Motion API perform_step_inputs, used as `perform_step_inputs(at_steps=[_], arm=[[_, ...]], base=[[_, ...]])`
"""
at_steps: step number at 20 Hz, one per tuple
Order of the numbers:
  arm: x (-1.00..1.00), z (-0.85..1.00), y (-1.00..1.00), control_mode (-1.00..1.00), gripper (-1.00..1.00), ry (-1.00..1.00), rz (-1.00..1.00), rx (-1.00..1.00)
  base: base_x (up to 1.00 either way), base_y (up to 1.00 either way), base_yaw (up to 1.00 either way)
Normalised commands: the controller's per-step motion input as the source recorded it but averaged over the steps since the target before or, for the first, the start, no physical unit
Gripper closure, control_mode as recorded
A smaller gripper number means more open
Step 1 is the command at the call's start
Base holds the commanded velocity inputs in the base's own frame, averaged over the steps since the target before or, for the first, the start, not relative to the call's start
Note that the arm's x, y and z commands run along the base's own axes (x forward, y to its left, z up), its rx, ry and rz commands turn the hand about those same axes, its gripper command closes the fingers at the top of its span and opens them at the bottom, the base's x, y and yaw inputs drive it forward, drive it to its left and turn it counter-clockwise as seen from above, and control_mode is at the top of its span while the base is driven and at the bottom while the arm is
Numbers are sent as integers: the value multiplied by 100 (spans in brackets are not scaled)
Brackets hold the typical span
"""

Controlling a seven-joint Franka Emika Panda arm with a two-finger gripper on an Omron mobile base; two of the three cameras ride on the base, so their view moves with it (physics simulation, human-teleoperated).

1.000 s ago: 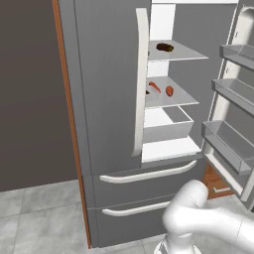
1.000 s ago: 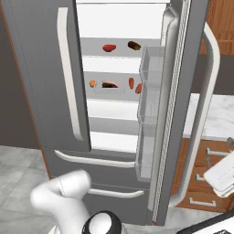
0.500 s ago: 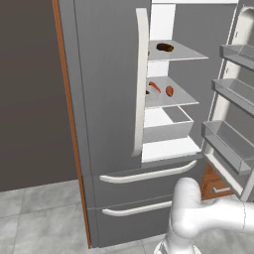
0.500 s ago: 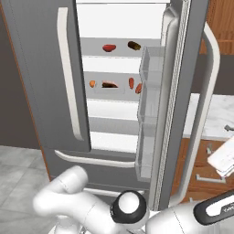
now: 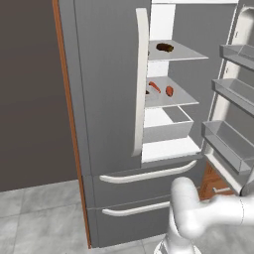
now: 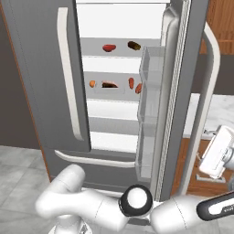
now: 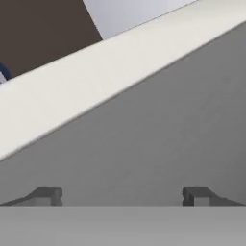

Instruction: Place the tupperware on the second highest shelf of the fridge. Make space for the tupperware among the existing items by rearranging them on the shelves if needed. Close the fridge door when finished.

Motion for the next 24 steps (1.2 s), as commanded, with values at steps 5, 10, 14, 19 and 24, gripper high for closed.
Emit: perform_step_inputs(at_steps=[5, 10, 14, 19, 24], arm=[[-2, 0, 100, -100, -100, -46, 41, -3], [-5, 0, 100, -100, -100, -66, 37, -8], [-3, 0, 100, -100, -100, -66, 30, -6], [1, 11, 100, -100, -100, -55, 11, 0], [24, 25, 87, -100, -100, -49, -7, 0]], base=[[0, 0, 0], [0, 0, 0], [0, 0, 0], [0, 0, 0], [0, 0, 0]])
